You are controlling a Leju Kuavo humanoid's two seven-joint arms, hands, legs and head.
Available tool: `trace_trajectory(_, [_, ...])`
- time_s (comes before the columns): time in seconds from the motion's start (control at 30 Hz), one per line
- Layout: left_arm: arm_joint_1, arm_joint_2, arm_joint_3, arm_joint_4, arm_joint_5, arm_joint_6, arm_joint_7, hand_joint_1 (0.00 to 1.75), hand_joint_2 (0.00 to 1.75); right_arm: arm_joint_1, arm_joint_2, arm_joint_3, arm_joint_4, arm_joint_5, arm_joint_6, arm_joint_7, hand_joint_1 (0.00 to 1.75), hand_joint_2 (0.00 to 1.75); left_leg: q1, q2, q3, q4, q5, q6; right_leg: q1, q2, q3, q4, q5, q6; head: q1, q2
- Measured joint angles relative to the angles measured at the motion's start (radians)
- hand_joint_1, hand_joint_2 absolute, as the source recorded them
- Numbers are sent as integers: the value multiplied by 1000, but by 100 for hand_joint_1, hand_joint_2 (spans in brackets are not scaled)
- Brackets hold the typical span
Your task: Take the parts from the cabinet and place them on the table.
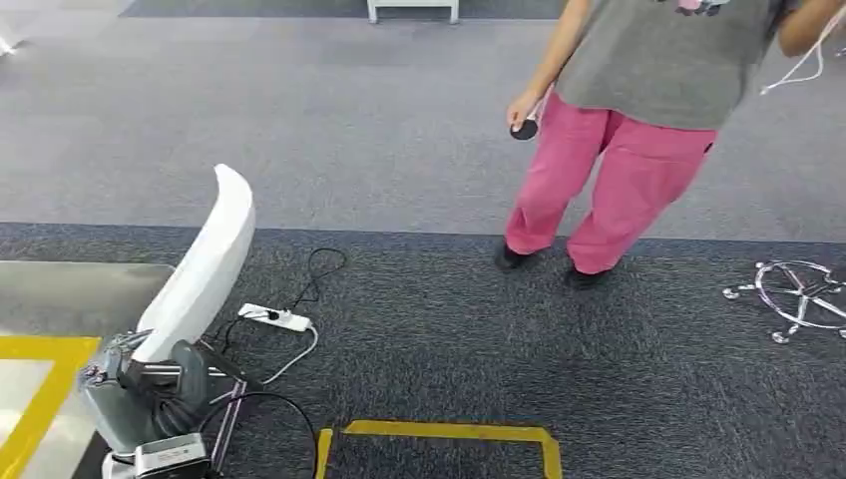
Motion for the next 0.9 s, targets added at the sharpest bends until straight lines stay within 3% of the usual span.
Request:
trace_trajectory(0.07, [6,3,0,-2,-18,0,0,175,175,-6,0,9,0,-2,11,5,0,0,7,-21,-4,-4,5,-12,7,-18,2,-2,0,-9,0,0])
trace_trajectory(0.1, [7,5,-1,-4,-30,0,0,175,175,-6,0,10,-1,-3,17,5,0,0,6,-34,-6,-2,4,-17,2,-33,6,-9,3,-14,-1,0])
trace_trajectory(0.17, [2,7,-3,-6,-28,0,0,175,175,-7,-1,12,-1,-8,14,0,0,0,1,71,-30,58,-39,-26,3,-65,17,-17,2,-27,-10,0])
trace_trajectory(0.2, [-2,7,-5,-6,-28,0,0,175,175,-6,-1,12,-1,-11,12,-6,0,0,3,96,-63,128,-75,-31,6,-82,19,-17,-1,-31,-7,0])
trace_trajectory(0.27, [-3,10,-13,-5,-26,0,0,175,175,-5,-2,11,0,-19,12,-8,0,0,7,112,-135,278,-133,-36,8,-116,22,-17,-6,-36,-8,0])
trace_trajectory(0.3, [-3,10,-16,-3,-26,0,0,175,175,-6,-2,11,0,-21,12,-3,0,0,9,114,-148,303,-131,-38,8,-132,23,-16,-8,-35,-8,0])
trace_trajectory(0.33, [-4,10,-19,-1,-25,0,0,175,175,-6,-2,11,0,-22,12,0,0,0,11,116,-135,279,-103,-38,8,-146,26,-16,-11,-35,-8,0])
trace_trajectory(0.4, [-11,10,-26,2,-25,0,0,175,175,-8,-2,11,-1,-29,10,0,0,0,10,134,-57,127,-16,-33,8,-171,37,-17,-17,-32,-9,0])
trace_trajectory(0.43, [-16,10,-30,3,-25,0,0,175,175,-9,-2,11,-1,-31,9,-1,0,0,7,167,-11,36,19,-26,8,-182,43,-17,-21,-28,-9,0])
trace_trajectory(0.47, [-23,10,-34,5,-22,0,0,175,175,-9,-2,11,-1,-32,8,-2,0,0,-8,212,5,11,-4,-21,13,-190,46,-16,-26,-21,-8,0])
trace_trajectory(0.6, [-33,11,-40,8,9,0,0,175,175,-16,-2,11,-1,-29,10,-2,0,0,-11,178,4,-6,-4,0,15,-229,59,-22,-34,1,-8,0])
trace_trajectory(0.63, [-32,11,-42,8,18,0,0,175,175,-17,-2,11,-1,-28,9,-2,0,0,-2,172,15,-17,1,7,10,-203,54,-15,-46,7,-7,0])
trace_trajectory(0.67, [-38,12,-45,8,31,0,0,175,175,-16,-2,11,-1,-28,8,-2,0,0,-4,169,19,-14,0,8,11,-149,42,9,-61,10,-5,0])
trace_trajectory(0.7, [-42,13,-49,9,46,0,0,175,175,-15,-2,11,-1,-29,8,0,0,0,-6,165,17,-9,-3,5,14,-142,40,-16,-12,-26,2,0])
trace_trajectory(0.73, [-42,15,-55,9,62,0,0,175,175,-21,-3,12,-1,-29,8,3,0,0,-9,157,18,-5,-9,3,13,-144,55,-26,-61,-45,8,0])
trace_trajectory(0.8, [-44,21,-62,8,89,-3,0,175,175,-21,-3,12,-1,-32,8,4,0,0,-9,152,19,-1,-14,4,10,-142,59,-29,-43,-2,8,0])
trace_trajectory(0.9, [-48,27,-69,8,101,-4,0,175,175,-19,-3,11,-1,-34,8,4,0,0,-10,150,17,0,-15,6,10,-142,60,-32,-36,2,8,0])
